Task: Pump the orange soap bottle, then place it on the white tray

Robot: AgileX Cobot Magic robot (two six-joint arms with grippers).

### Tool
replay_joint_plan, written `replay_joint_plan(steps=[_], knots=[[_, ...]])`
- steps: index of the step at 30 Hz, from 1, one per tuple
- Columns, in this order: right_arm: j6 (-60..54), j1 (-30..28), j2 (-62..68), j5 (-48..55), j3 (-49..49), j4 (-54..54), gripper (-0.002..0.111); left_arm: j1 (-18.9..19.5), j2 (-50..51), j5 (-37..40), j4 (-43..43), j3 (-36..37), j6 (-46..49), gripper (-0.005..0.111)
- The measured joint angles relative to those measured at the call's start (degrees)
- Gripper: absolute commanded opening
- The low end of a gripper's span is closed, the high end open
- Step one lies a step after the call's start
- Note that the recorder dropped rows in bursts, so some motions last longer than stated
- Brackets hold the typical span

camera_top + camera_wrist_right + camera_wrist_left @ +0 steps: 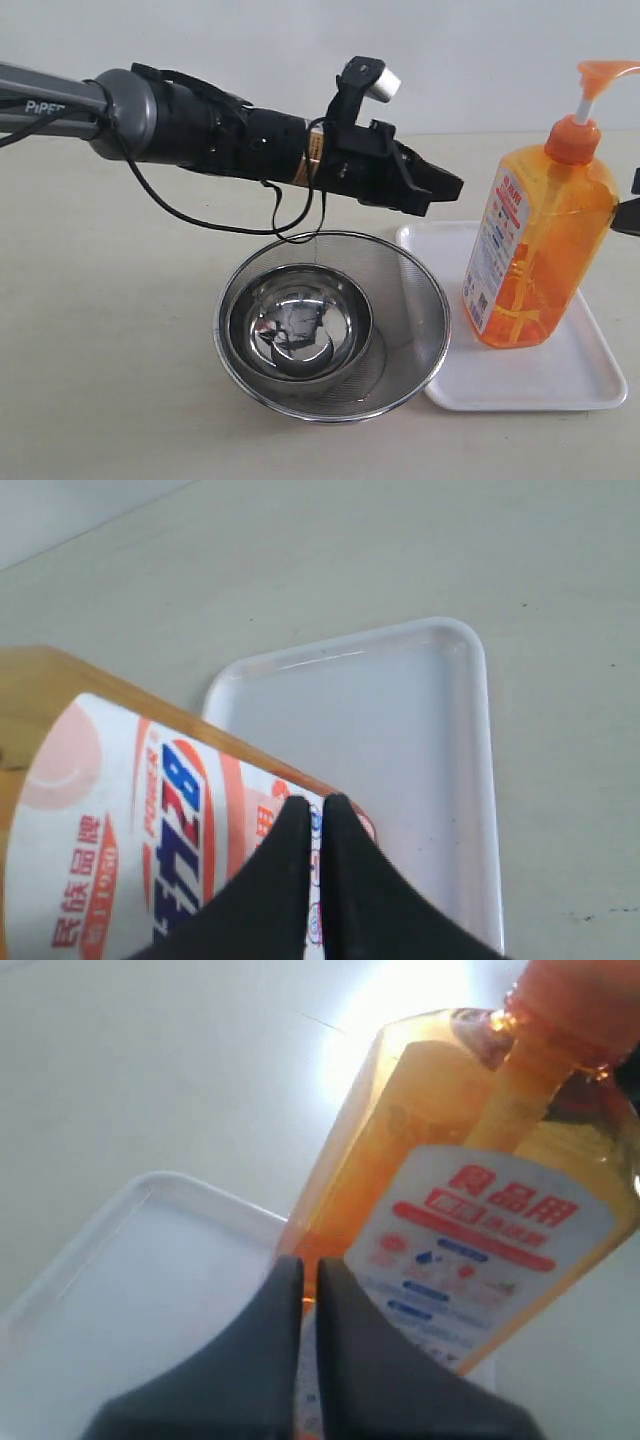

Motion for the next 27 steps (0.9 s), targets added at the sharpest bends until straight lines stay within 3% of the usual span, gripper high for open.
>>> replay_joint_plan(steps=[8, 17, 27], knots=[[0.23, -1.44, -1.36, 1.76, -0.90, 0.62, 0.000, 1.33, -2.79, -1.91, 9.42, 0.83, -4.49, 0.005], [5.55, -1.47, -2.31, -2.52, -9.28, -2.73, 0.000, 0.28, -7.66, -0.17, 10.38, 4.22, -4.63, 0.005], [5.91, -1.47, -2.31, -1.89, -10.30, -3.48, 0.000, 0.28, -8.79, 0.21, 9.96, 4.36, -3.69, 0.005]])
